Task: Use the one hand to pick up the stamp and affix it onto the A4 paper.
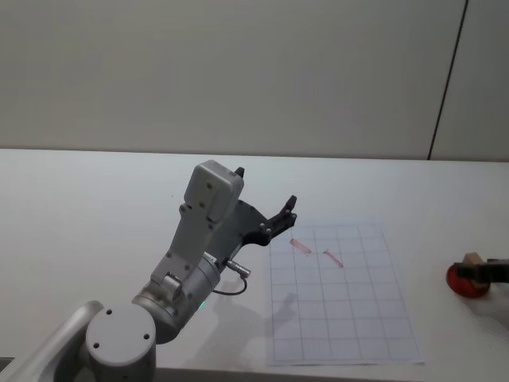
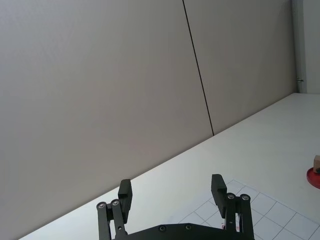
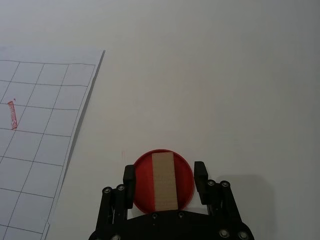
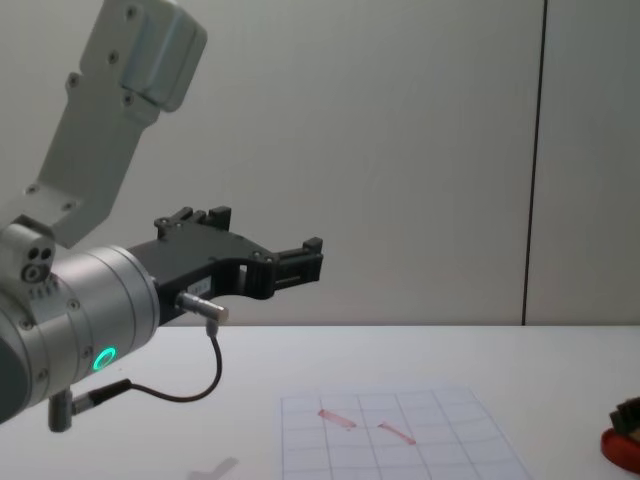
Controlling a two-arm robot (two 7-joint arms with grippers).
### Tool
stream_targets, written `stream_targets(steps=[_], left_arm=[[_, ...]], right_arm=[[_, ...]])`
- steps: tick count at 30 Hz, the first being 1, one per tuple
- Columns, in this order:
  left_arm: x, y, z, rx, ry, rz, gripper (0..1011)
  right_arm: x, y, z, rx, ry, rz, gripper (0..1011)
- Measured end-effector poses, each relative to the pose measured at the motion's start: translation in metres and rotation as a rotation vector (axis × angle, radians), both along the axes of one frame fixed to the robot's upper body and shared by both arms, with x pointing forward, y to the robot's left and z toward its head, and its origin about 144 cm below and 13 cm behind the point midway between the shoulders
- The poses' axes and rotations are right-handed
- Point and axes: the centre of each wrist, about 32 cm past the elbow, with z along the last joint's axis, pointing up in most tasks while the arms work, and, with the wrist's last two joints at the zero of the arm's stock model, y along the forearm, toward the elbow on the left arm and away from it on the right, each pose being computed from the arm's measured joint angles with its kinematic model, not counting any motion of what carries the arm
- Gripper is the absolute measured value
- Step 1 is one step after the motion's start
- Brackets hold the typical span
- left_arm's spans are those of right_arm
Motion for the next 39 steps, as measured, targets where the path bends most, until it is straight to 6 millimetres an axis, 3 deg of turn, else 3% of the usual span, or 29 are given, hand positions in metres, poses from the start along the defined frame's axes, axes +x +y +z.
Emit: stream_targets(steps=[12,39], left_arm=[[0.000,0.000,0.000,0.000,0.000,0.000,1002],[0.000,0.000,0.000,0.000,0.000,0.000,1002]], right_arm=[[-0.002,0.001,0.001,0.001,-0.023,0.005,1000],[-0.038,0.009,0.025,0.049,-0.370,0.052,1001]])
